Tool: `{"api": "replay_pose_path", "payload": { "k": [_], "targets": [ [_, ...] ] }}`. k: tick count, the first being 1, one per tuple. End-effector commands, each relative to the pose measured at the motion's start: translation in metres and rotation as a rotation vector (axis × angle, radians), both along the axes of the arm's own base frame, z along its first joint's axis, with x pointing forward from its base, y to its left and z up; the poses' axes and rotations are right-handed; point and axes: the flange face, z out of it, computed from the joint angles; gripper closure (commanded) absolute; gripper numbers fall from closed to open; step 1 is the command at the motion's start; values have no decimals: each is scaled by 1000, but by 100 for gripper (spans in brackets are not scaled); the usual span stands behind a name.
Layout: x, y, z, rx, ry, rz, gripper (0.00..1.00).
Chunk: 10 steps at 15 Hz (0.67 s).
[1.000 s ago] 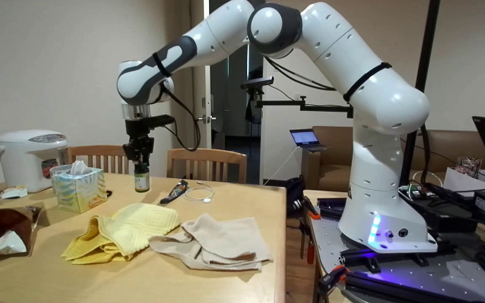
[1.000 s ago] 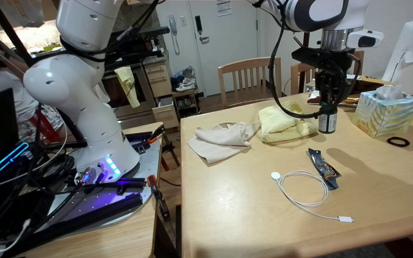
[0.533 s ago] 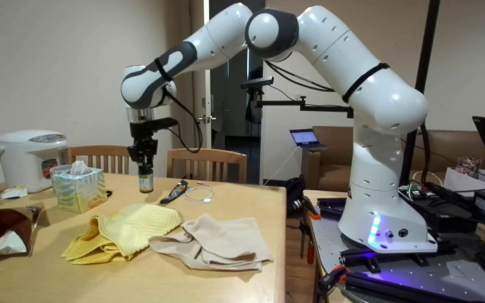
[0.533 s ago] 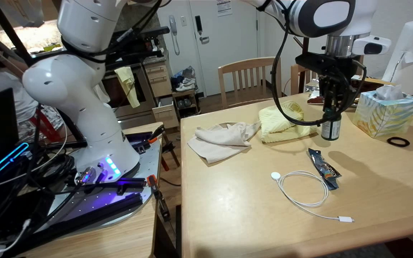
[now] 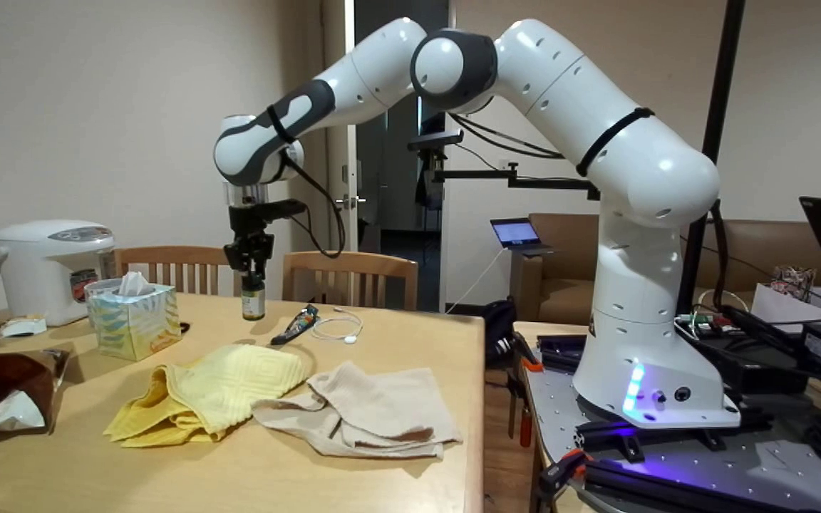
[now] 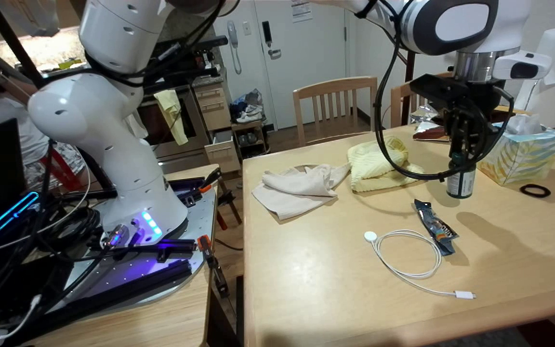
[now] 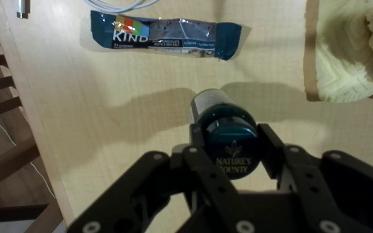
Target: Pick the bottle on the table and move it forward
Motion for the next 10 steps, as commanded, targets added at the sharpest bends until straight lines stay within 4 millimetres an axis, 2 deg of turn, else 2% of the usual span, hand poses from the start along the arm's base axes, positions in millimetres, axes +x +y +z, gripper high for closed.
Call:
{"api": "replay_pose_path", "payload": {
  "k": [1,10],
  "targets": [
    [8,-6,5,29,-21,38,81],
    [3,-3,3,63,53,47,81]
  ]
}}
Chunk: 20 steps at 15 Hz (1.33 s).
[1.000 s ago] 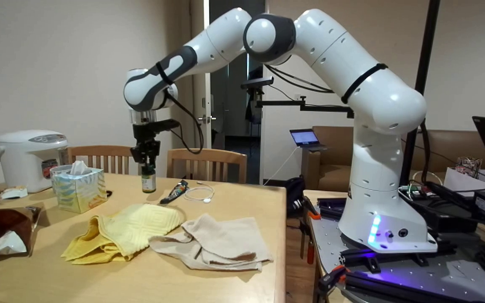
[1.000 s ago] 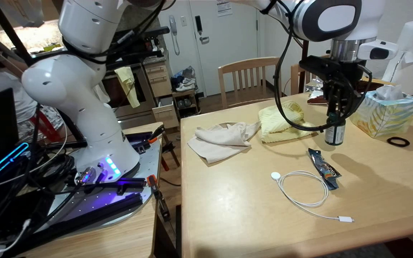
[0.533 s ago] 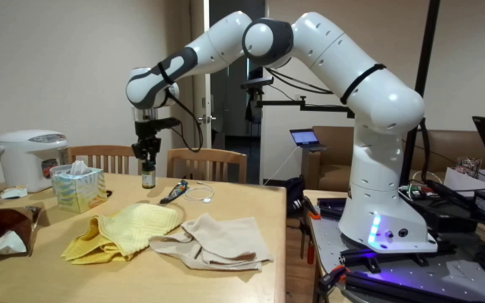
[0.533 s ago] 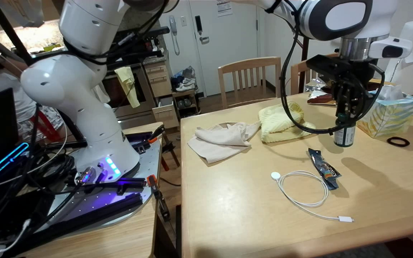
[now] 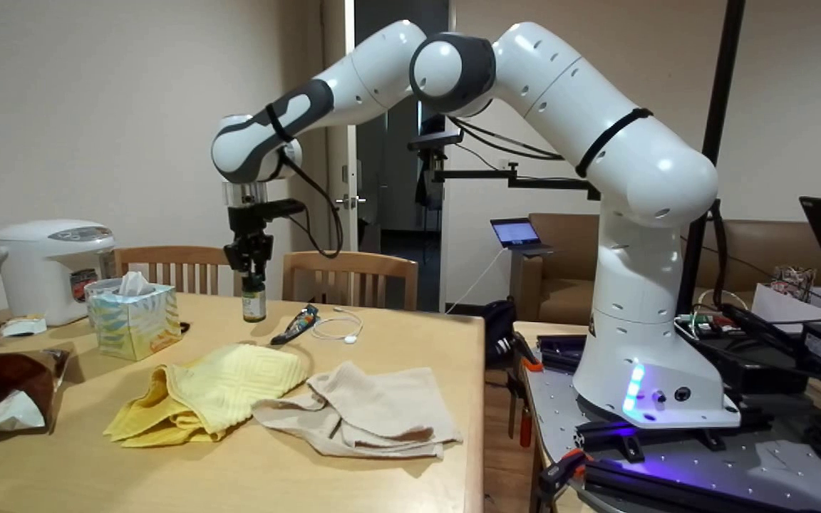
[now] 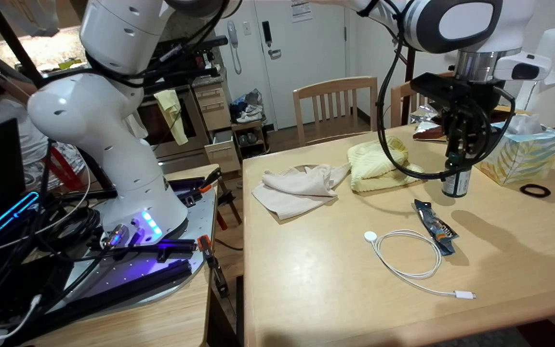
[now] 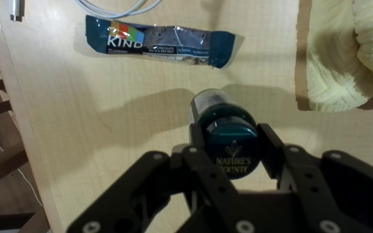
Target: Pick the bottle on the table and move it forward
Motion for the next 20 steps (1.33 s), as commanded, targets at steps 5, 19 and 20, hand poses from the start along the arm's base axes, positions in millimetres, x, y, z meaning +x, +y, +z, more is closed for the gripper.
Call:
{"api": "replay_pose_path", "payload": {
  "k": [5,19,20],
  "targets": [
    [0,-4,5,56,64,22,81],
    [1,4,2,65,47,6,56],
    [1,4,2,69,46,5,56]
  ]
}}
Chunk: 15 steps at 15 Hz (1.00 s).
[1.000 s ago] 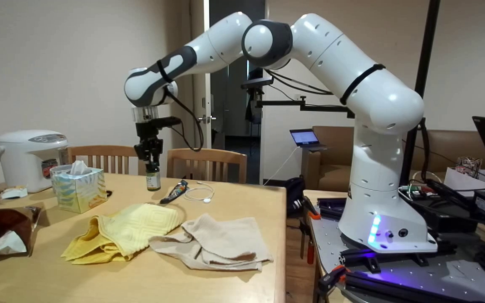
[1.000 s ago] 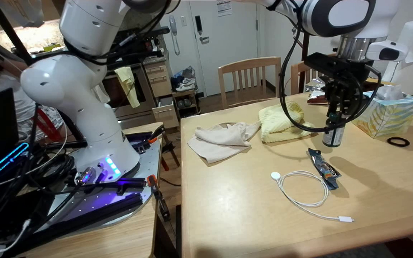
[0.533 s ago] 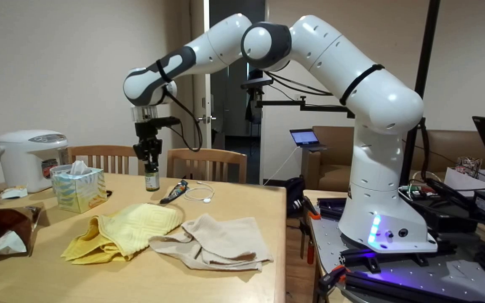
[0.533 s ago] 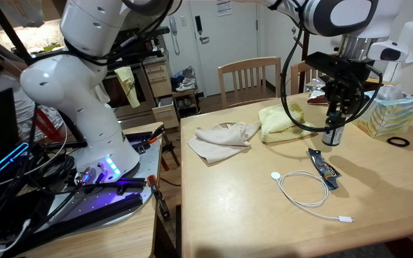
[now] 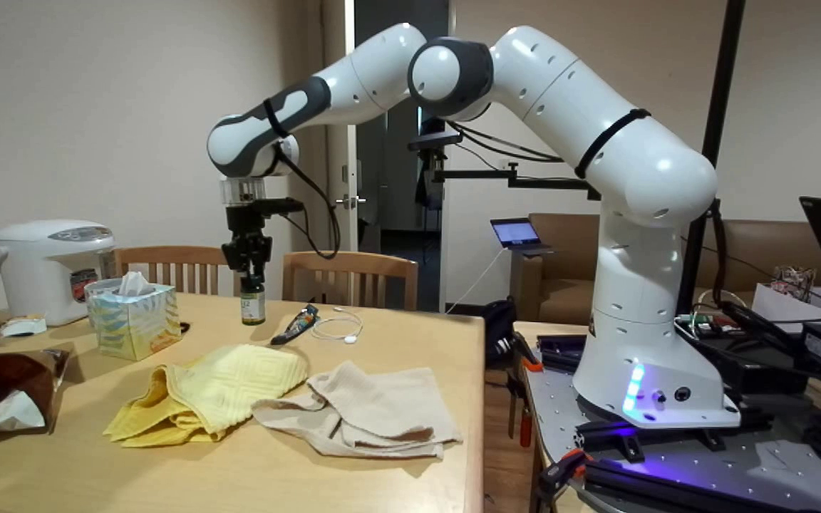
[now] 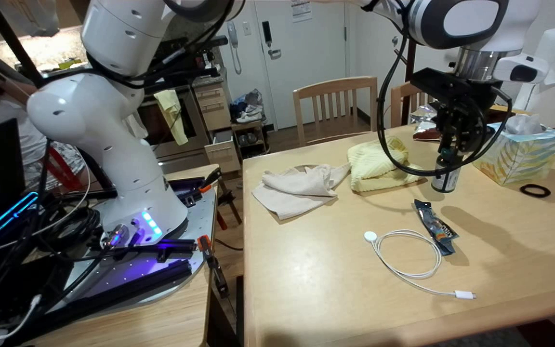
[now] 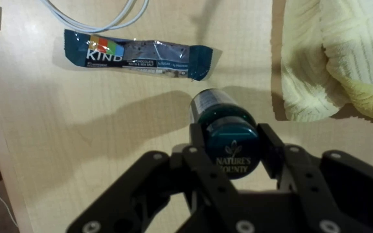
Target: Pick the bottle on the table and move it forward
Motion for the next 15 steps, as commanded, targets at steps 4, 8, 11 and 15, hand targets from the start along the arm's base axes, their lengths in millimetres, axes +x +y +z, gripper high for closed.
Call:
{"api": "replay_pose_path", "payload": {
  "k": [4,8,11,15],
  "targets": [
    [0,-2,0,6,0,-2,56],
    [-1,3,17,0,18,-25,81],
    [7,8,13,-4,34,-41,81],
    [15,13,8,-11,58,-30,81]
  ]
}}
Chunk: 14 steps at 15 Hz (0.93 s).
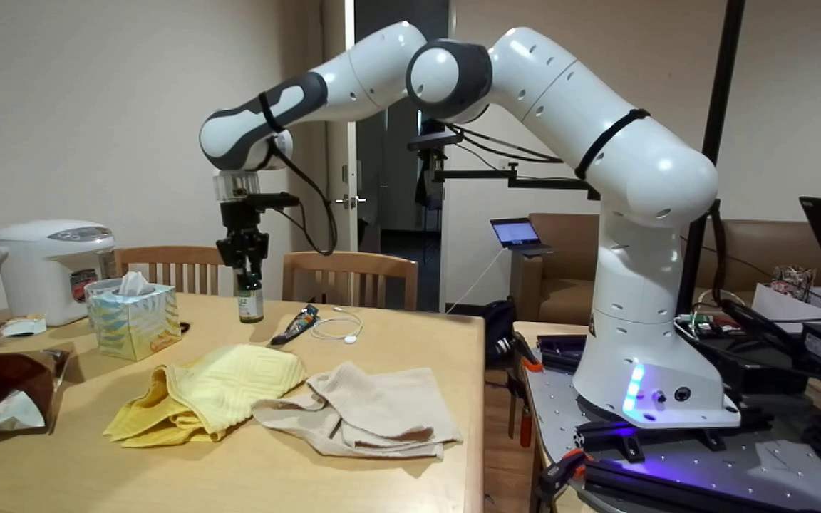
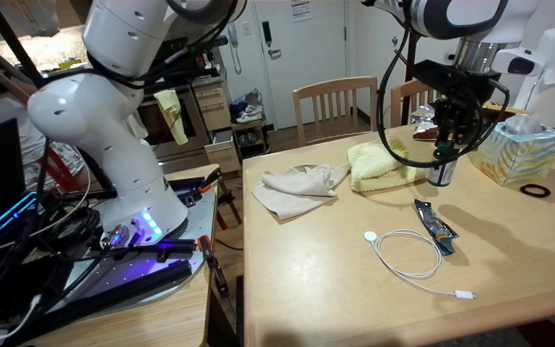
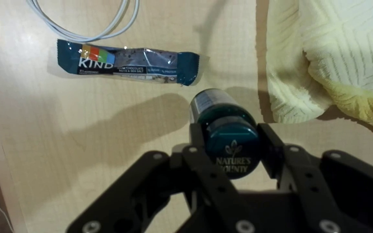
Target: Pick the bottle on the table and move it forward
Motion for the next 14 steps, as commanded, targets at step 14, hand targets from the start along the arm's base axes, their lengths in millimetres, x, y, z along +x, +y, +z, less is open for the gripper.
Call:
{"api": "replay_pose_path", "payload": {
  "k": [14],
  "targets": [
    [24,-17,-47,-7,43,-10,81]
  ]
}}
